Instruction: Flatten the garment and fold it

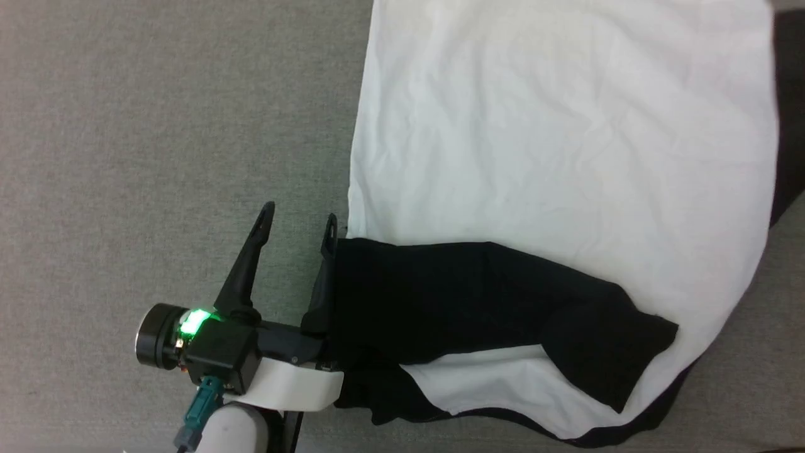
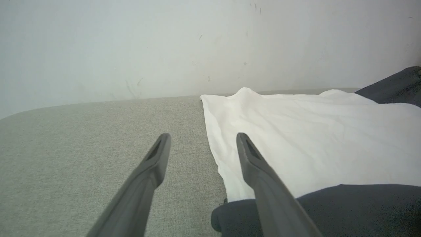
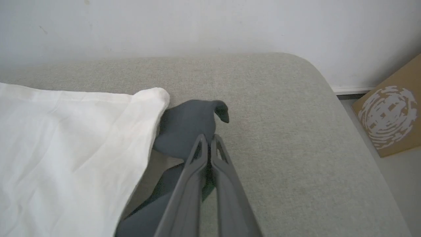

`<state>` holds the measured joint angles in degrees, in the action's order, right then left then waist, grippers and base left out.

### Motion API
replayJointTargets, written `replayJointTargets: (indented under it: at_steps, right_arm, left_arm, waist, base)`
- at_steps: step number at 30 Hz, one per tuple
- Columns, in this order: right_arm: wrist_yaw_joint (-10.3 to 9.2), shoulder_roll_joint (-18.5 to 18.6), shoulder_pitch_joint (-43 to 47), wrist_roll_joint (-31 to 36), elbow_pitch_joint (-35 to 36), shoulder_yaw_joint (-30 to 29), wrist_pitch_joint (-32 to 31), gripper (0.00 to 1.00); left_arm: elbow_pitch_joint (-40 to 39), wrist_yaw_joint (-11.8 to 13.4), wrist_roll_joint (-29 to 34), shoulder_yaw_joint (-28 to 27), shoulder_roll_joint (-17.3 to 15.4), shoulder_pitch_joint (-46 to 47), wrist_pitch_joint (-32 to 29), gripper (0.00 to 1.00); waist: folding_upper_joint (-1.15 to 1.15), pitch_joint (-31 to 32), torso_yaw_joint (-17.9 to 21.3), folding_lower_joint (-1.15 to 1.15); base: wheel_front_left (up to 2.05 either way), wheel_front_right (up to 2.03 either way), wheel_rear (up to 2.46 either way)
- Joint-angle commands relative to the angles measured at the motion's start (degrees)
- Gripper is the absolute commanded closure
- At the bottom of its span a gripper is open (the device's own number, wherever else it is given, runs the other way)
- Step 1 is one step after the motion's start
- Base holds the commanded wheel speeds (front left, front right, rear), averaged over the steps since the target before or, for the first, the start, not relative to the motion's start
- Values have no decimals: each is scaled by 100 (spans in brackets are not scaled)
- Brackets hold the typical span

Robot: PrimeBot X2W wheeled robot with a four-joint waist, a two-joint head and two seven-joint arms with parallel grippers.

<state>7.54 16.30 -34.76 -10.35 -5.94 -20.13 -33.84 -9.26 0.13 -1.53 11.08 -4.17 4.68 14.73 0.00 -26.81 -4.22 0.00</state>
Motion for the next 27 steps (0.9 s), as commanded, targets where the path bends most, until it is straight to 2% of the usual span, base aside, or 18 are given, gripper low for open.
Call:
replayJointTargets:
  at_steps: [1, 6, 12, 18, 22, 23, 24, 25, 27]
  right_arm:
    - [-5, 23, 136, -46, 65, -96, -23, 100]
    - [-5, -42, 746, -147, 313, -730, -80, 100]
    - [-5, -414, 1627, -231, 388, -1473, 71, 100]
    - [-5, -808, 2002, -144, 39, -1625, 420, 100]
    - [-5, -898, 1916, -96, -282, -1597, 678, 100]
    - [-5, -894, 1887, -77, -347, -1575, 732, 83]
    - [-5, -885, 1862, -62, -389, -1536, 784, 52]
    - [-5, -871, 1837, -67, -407, -1497, 820, 0]
    - [-5, -823, 1807, -115, -380, -1422, 799, 0]
  left_arm:
    - [-15, 37, -19, -29, -9, -60, 27, 0]
    - [-57, 36, -6, -64, -35, -121, 27, 0]
    - [-108, 38, 16, -109, -91, -211, 27, 0]
    - [-128, 37, 44, -143, -160, -245, 27, 0]
    - [-122, 36, 58, -145, -200, -267, 27, 0]
    - [-115, 38, 60, -144, -205, -275, 27, 0]
    - [-105, 41, 60, -141, -208, -286, 27, 0]
    - [-95, 44, 58, -138, -209, -299, 27, 0]
    - [-78, 51, 51, -131, -207, -331, 27, 0]
  waist:
    - [0, 162, 148, 0]
    - [0, 239, 217, 0]
    - [0, 248, 248, 0]
    - [0, 267, 298, 0]
    - [0, 350, 342, 0]
    - [0, 381, 353, 0]
    - [0, 418, 365, 0]
    - [0, 457, 376, 0]
    - [0, 540, 400, 0]
  base:
    - [0, 0, 0]
    - [0, 0, 0]
    - [0, 0, 0]
    - [0, 0, 0]
    - [0, 0, 0]
    - [0, 0, 0]
    - [0, 0, 0]
    - [0, 0, 0]
    - [0, 0, 0]
